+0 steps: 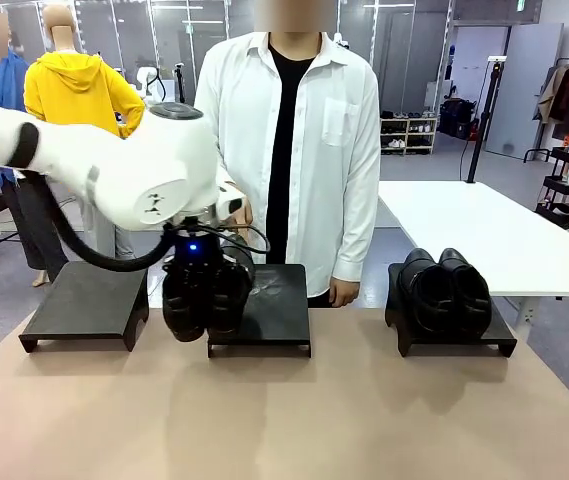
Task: Place the shoes on the stand as instructed by the person.
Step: Pick up another pair of Shoes and place it on the Shoes Stand indicated by the person.
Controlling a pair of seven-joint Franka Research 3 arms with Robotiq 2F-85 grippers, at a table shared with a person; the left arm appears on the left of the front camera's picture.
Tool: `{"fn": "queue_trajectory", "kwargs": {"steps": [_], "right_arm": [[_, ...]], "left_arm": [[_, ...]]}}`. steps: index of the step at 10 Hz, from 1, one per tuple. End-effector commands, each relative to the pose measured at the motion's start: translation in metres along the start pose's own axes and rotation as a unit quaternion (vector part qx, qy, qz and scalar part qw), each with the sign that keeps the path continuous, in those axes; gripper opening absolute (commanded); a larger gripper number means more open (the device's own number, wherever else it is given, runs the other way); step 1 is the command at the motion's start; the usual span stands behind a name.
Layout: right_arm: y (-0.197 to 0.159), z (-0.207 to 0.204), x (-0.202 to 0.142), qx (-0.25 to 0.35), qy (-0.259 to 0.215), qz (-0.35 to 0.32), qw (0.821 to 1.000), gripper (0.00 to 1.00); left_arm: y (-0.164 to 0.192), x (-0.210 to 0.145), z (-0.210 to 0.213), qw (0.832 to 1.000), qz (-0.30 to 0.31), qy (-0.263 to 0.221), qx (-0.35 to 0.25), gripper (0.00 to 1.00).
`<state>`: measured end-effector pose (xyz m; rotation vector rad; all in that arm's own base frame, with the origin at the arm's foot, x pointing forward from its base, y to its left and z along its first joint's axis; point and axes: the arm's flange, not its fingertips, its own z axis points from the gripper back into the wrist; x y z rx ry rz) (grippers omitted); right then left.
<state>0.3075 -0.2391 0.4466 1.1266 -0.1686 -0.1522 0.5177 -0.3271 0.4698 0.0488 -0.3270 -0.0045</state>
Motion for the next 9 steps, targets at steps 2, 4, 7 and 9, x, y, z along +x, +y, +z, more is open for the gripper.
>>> {"fn": "queue_trajectory", "kwargs": {"steps": [2, 4, 7, 9], "right_arm": [[0.000, 0.000, -0.002, -0.007, 0.003, 0.004, 1.000, 0.91], [0.000, 0.000, -0.002, -0.007, 0.003, 0.004, 1.000, 0.91], [0.000, 0.000, -0.002, -0.007, 0.003, 0.004, 1.000, 0.91], [0.000, 0.000, -0.002, -0.007, 0.003, 0.004, 1.000, 0.91]], "left_arm": [[-0.033, 0.028, 0.000, 0.999, 0.000, -0.026, 0.036, 0.08], [-0.046, 0.041, -0.009, 0.998, 0.002, -0.047, 0.046, 0.08], [-0.060, 0.050, -0.020, 0.997, -0.010, -0.071, 0.036, 0.08], [-0.064, 0.054, -0.027, 0.995, -0.013, -0.089, 0.032, 0.08]]}}
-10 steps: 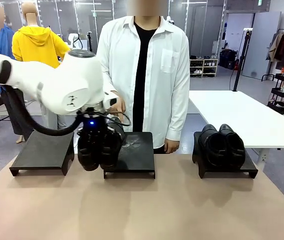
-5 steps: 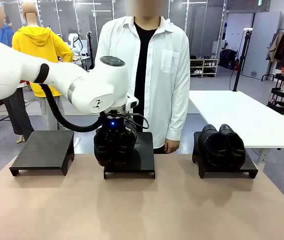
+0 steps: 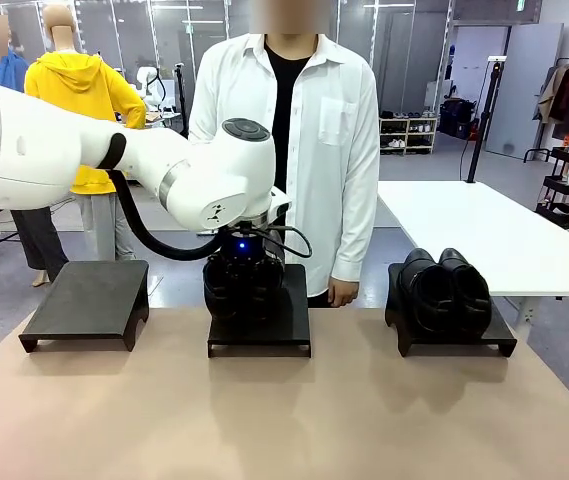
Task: Place the shoes on the stand as instructed by the person.
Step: Pick up another pair of Shoes and place it on the Shoes Stand indicated by the person.
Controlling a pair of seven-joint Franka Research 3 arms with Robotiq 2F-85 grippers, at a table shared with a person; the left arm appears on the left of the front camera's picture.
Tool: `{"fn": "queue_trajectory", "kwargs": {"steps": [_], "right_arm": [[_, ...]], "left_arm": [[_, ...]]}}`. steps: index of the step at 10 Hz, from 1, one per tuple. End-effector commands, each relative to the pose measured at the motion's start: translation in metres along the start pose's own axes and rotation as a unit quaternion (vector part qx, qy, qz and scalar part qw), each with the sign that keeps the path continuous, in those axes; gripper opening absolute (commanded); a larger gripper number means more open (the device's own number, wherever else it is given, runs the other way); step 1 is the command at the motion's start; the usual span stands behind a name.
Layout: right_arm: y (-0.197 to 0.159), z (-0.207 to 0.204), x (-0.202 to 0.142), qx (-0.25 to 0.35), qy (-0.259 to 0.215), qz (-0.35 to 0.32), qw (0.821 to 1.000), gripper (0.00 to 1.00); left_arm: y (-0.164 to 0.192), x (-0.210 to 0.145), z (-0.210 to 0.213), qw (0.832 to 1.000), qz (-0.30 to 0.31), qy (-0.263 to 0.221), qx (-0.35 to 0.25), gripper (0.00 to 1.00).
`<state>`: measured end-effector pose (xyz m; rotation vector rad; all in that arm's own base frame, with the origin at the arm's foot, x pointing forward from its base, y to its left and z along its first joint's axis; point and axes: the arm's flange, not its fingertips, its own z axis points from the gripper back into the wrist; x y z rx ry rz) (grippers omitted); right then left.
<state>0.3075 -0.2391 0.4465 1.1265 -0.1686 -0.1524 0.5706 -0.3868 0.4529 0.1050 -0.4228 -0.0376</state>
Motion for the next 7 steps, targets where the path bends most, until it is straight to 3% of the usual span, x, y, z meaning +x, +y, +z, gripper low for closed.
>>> {"fn": "queue_trajectory", "kwargs": {"steps": [1, 7], "right_arm": [[0.000, 0.000, -0.002, -0.007, 0.003, 0.004, 1.000, 0.91], [0.000, 0.000, -0.002, -0.007, 0.003, 0.004, 1.000, 0.91]], "left_arm": [[-0.004, 0.011, -0.003, 0.999, 0.010, -0.038, -0.001, 0.08], [-0.011, 0.006, -0.032, 0.999, 0.008, -0.043, -0.005, 0.08]]}}
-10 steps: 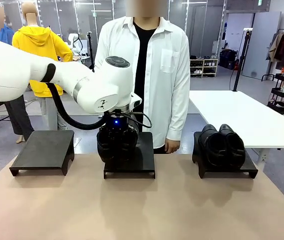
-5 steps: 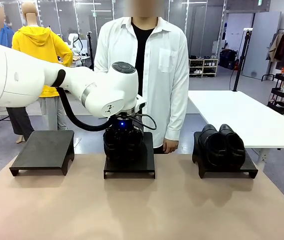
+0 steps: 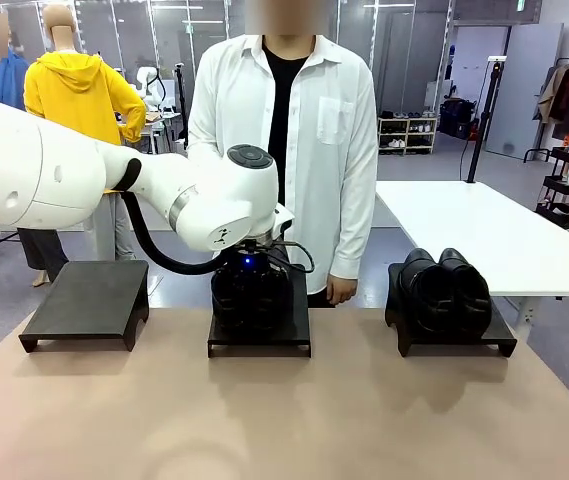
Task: Place the shoes on the stand as instructed by the person.
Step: Pick up another pair of Shoes and place it on the Shoes Stand indicated by the person.
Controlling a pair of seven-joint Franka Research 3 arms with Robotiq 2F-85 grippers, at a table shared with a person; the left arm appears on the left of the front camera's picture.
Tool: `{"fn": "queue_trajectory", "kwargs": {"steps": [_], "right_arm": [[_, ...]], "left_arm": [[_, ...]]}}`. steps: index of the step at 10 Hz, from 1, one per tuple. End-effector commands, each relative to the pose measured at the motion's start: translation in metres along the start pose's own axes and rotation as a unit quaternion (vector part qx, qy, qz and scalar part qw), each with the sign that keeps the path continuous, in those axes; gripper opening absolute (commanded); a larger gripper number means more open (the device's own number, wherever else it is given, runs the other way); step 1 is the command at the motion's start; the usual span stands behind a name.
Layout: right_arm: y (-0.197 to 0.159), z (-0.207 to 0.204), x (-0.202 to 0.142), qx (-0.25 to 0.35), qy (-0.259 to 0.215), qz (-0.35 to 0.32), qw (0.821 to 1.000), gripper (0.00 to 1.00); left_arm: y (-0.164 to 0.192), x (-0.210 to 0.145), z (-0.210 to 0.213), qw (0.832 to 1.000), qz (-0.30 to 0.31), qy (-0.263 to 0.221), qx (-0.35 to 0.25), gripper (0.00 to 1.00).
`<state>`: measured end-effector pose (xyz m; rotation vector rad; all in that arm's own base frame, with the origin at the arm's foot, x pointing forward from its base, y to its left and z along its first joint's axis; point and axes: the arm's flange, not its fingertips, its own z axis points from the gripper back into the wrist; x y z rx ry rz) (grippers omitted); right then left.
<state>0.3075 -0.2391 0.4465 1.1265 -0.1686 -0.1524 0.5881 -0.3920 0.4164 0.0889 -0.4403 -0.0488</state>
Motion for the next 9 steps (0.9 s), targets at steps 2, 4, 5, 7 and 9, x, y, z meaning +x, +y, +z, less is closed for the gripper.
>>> {"fn": "queue_trajectory", "kwargs": {"steps": [2, 4, 5, 7, 9], "right_arm": [[-0.0001, 0.0001, -0.0021, -0.007, 0.003, 0.004, 1.000, 0.91], [-0.0001, 0.0001, -0.0021, -0.007, 0.003, 0.004, 1.000, 0.91], [-0.0001, 0.0001, -0.0021, -0.007, 0.003, 0.004, 1.000, 0.91], [-0.0001, 0.0001, -0.0021, -0.007, 0.003, 0.004, 1.000, 0.91], [-0.0001, 0.0001, -0.0021, -0.007, 0.003, 0.004, 1.000, 0.91]], "left_arm": [[-0.0038, 0.0042, 0.0044, 0.999, 0.002, -0.040, 0.000, 0.08], [-0.0042, 0.0053, 0.0011, 0.999, -0.001, -0.041, -0.003, 0.39], [-0.0037, 0.0058, 0.0009, 0.999, -0.001, -0.043, -0.003, 0.67], [-0.0036, 0.0055, 0.0020, 0.999, -0.001, -0.037, -0.002, 1.00], [-0.0018, 0.0034, 0.0071, 0.999, 0.004, -0.038, -0.001, 1.00]]}}
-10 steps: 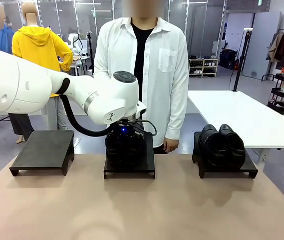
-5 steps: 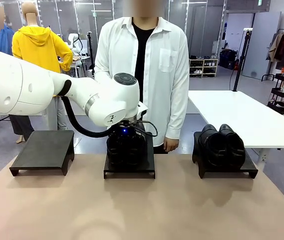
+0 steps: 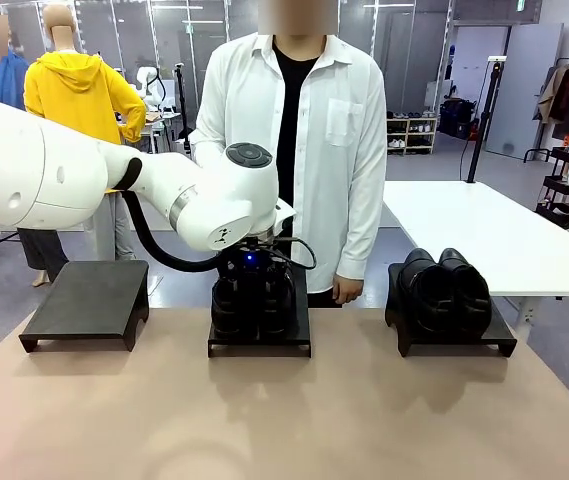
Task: Place the shoes on the stand as instructed by the person.
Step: Pick up another pair of Shoes and place it on the Shoes Stand indicated by the person.
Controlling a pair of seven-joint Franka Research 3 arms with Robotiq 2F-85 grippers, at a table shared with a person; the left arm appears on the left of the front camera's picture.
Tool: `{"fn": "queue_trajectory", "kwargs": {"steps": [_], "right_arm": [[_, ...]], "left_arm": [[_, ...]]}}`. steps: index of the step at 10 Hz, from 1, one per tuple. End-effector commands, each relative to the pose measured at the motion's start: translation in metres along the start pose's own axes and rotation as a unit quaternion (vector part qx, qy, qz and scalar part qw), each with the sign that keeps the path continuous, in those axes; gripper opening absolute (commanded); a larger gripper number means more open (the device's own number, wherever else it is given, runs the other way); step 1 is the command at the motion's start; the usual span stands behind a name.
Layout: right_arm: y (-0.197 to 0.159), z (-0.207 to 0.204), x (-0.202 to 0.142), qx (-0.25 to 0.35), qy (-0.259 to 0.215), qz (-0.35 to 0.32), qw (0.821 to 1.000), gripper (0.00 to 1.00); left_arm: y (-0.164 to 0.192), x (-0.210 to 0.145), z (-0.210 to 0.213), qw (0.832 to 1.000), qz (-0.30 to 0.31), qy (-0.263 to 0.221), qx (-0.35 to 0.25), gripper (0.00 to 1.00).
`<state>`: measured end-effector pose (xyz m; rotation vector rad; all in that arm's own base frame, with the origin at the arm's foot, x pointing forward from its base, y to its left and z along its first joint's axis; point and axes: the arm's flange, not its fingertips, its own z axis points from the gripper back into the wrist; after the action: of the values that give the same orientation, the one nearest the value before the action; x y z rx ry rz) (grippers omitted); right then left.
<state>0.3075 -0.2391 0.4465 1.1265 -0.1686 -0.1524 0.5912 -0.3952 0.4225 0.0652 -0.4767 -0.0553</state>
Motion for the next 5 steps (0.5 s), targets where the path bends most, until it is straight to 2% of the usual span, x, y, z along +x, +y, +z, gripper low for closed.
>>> {"fn": "queue_trajectory", "kwargs": {"steps": [1, 2, 5], "right_arm": [[-0.0001, 0.0001, -0.0021, -0.007, 0.003, 0.004, 1.000, 0.91], [-0.0001, 0.0001, -0.0021, -0.007, 0.003, 0.004, 1.000, 0.91], [-0.0001, 0.0001, -0.0021, -0.007, 0.003, 0.004, 1.000, 0.91]], "left_arm": [[0.0013, -0.0028, 0.0056, 1.000, 0.007, -0.020, 0.009, 0.89], [0.0011, -0.0033, 0.0080, 1.000, 0.010, -0.021, 0.006, 0.99], [-0.0011, 0.0009, 0.0055, 1.000, 0.001, -0.003, -0.002, 1.00]]}}
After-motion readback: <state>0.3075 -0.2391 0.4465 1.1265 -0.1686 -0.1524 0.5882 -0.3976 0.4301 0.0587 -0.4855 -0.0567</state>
